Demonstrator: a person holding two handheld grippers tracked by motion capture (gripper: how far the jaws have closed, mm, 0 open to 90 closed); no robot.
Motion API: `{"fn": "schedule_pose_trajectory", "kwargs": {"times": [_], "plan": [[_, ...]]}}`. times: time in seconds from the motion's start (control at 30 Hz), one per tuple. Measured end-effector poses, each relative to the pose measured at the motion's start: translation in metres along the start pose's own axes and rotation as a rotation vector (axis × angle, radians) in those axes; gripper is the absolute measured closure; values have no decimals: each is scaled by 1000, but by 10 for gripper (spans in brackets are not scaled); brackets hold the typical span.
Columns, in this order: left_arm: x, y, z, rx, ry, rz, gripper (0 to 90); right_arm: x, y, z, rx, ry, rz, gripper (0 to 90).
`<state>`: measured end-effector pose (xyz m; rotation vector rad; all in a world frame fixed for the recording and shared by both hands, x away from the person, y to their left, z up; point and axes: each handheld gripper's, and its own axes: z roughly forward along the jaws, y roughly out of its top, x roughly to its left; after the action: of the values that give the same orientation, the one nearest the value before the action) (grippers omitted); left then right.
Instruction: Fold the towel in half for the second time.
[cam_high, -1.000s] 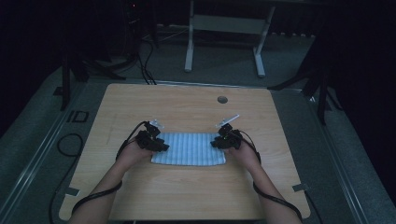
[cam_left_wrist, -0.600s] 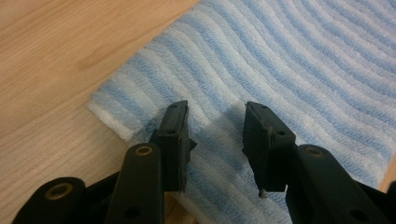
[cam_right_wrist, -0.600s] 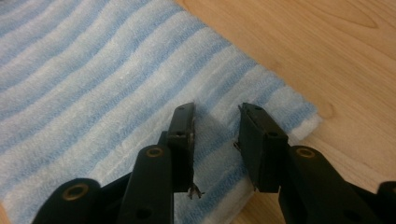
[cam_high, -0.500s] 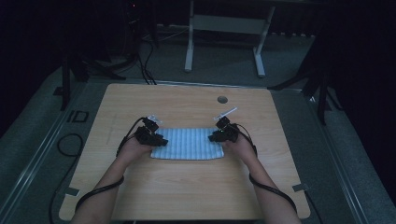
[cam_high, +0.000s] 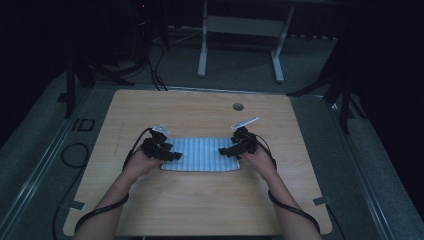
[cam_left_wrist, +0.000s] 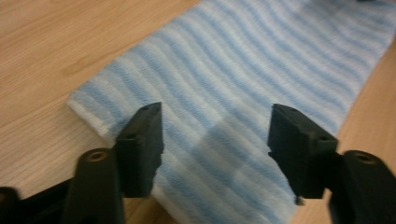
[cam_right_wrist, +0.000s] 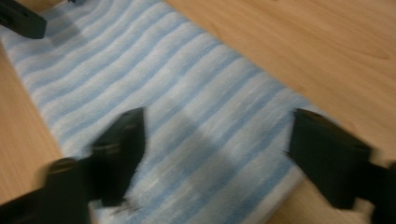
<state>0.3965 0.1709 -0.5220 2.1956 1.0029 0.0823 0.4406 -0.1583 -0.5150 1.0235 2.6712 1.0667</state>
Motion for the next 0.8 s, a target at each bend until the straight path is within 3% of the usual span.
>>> {"fn": "schedule_pose_trajectory", "kwargs": {"times": [0.03, 0.07, 0.13, 0.23, 0.27, 0.37, 0.6, 0.8], "plan": [[-1, -1, -1, 2, -5, 9, 262, 0, -2, 0, -8, -13, 10, 169], [-5, -3, -2, -5, 17, 32, 233, 0, -3, 1, -8, -9, 13, 155], [-7, -7, -4, -23, 27, 53, 127, 2, -9, 1, -18, -8, -8, 152], [-8, -15, -7, -66, 37, 22, 115, 6, -15, -2, -58, -31, -33, 137], [-8, -15, -7, -66, 37, 22, 77, 6, -15, -2, -58, -31, -33, 137], [-9, -21, -9, -74, 34, 19, 72, 8, -21, -6, -87, -54, -47, 128], [-11, -38, -17, -132, 40, 24, 72, 1, -36, -22, -161, -104, -19, 128], [-10, -50, -21, -117, 46, 27, 17, -5, -50, -37, -197, -136, -7, 135]]}}
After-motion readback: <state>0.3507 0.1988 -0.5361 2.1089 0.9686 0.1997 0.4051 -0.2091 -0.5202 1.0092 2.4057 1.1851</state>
